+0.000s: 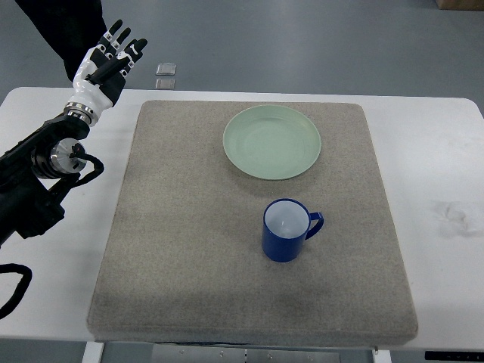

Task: Place cup left of plate with left hand
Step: 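Swing the left hand inward over the pad toward the plate, then reach the left hand down toward the blue mug beside the plate, then close the left hand fingers around the blue mug body, then carry the blue mug with the left hand past the plate's far side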

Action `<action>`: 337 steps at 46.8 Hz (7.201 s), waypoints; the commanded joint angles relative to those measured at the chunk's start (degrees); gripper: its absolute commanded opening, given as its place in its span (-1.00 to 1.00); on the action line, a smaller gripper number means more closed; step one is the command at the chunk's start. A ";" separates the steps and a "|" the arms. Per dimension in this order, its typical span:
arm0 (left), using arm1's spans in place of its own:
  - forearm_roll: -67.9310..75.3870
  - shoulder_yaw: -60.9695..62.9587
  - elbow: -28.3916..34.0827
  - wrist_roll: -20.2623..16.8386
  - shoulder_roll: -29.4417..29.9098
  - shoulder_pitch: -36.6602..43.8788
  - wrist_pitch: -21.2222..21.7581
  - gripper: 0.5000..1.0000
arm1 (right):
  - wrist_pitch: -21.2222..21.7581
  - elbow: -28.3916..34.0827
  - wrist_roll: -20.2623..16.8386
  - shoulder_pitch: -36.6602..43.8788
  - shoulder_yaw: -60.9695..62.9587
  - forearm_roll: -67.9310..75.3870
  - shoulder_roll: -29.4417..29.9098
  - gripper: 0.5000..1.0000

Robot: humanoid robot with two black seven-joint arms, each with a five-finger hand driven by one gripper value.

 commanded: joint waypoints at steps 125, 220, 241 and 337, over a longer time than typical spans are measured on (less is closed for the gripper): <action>26.00 21.66 -21.62 -0.97 13.54 0.09 -24.61 0.98 | 0.04 0.05 0.00 0.00 0.00 0.00 0.00 0.73; 31.63 28.34 -25.58 -0.97 4.75 3.51 -24.61 0.98 | 0.04 -0.03 0.00 0.00 0.00 0.00 0.00 0.73; 32.77 29.04 -24.61 -0.88 2.64 3.43 -24.61 0.98 | 0.04 -0.04 0.00 0.00 0.00 0.00 0.00 0.73; 28.82 16.30 -21.19 -0.97 5.10 4.30 -8.51 -0.45 | 0.04 -0.03 0.00 0.00 0.00 0.00 0.00 0.73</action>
